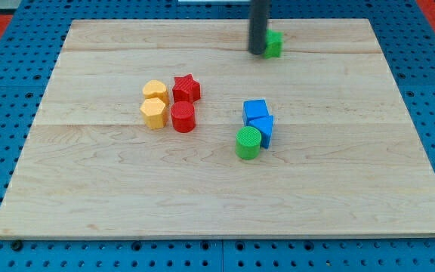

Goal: Place the blue cube diagonally top right to the blue triangle

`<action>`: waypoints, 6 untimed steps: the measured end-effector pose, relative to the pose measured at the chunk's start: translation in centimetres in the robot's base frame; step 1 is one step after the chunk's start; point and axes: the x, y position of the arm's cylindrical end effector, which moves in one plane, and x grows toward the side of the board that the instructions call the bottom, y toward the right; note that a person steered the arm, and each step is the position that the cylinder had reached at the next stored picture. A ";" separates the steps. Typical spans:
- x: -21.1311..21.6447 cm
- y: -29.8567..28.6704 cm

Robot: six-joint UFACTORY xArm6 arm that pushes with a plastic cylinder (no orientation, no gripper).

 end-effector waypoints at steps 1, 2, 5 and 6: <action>-0.6 3.7; 5.8 3.6; 22.7 -6.1; 19.2 -5.2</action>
